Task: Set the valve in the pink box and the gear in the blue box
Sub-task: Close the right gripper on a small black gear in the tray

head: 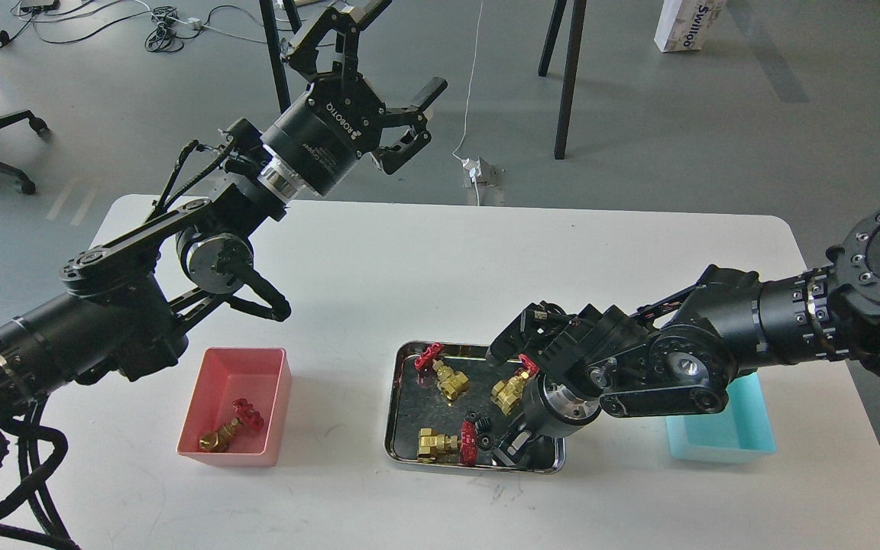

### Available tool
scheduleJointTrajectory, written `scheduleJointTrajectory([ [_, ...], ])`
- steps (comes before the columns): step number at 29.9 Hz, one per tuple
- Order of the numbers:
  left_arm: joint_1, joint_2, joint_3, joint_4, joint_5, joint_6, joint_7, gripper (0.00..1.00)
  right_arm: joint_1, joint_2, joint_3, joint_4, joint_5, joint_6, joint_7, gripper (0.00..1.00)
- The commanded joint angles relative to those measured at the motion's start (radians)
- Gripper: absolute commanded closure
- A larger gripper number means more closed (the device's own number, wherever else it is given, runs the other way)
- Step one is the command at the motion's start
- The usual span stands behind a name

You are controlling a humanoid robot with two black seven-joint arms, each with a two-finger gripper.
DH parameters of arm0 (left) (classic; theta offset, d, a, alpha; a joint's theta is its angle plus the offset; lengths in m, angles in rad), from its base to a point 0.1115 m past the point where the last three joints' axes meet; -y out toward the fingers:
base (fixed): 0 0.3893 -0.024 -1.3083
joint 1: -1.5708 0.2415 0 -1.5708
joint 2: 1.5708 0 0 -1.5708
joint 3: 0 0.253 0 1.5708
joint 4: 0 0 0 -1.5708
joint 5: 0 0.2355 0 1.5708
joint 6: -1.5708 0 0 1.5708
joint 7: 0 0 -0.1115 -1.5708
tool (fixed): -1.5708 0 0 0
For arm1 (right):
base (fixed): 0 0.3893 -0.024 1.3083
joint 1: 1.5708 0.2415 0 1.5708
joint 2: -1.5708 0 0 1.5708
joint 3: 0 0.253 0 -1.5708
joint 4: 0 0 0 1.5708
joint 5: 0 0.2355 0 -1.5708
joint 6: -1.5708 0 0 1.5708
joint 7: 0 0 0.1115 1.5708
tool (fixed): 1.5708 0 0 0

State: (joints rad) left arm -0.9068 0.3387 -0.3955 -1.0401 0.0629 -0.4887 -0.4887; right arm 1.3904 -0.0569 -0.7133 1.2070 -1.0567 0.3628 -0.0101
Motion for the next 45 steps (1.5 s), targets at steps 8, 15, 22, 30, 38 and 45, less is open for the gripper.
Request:
scheduleJointTrajectory([
  [8, 0.005, -0.001, 0.000, 0.000, 0.000, 0.000, 0.000, 0.02, -0.011, -0.001, -0.011, -0.004, 0.000, 0.001, -0.018, 0.47],
  [15, 0.005, -0.001, 0.000, 0.000, 0.000, 0.000, 0.000, 0.02, -0.024, 0.000, -0.028, -0.027, 0.001, -0.001, -0.019, 0.51],
  [22, 0.006, -0.001, 0.001, 0.000, 0.000, 0.000, 0.000, 0.01, -0.022, 0.000, -0.028, -0.026, 0.003, -0.001, -0.024, 0.57],
  [30, 0.006, -0.001, 0.001, 0.000, 0.000, 0.000, 0.000, 0.01, -0.013, 0.000, -0.023, -0.021, 0.004, -0.001, -0.024, 0.62],
  [38, 0.006, -0.003, 0.000, 0.000, 0.000, 0.000, 0.000, 0.01, -0.002, 0.000, -0.020, -0.017, 0.006, 0.001, -0.024, 0.72],
  [45, 0.009, -0.006, 0.000, 0.000, 0.000, 0.000, 0.000, 0.01, -0.004, 0.000, -0.020, -0.017, 0.009, 0.001, -0.024, 0.76],
])
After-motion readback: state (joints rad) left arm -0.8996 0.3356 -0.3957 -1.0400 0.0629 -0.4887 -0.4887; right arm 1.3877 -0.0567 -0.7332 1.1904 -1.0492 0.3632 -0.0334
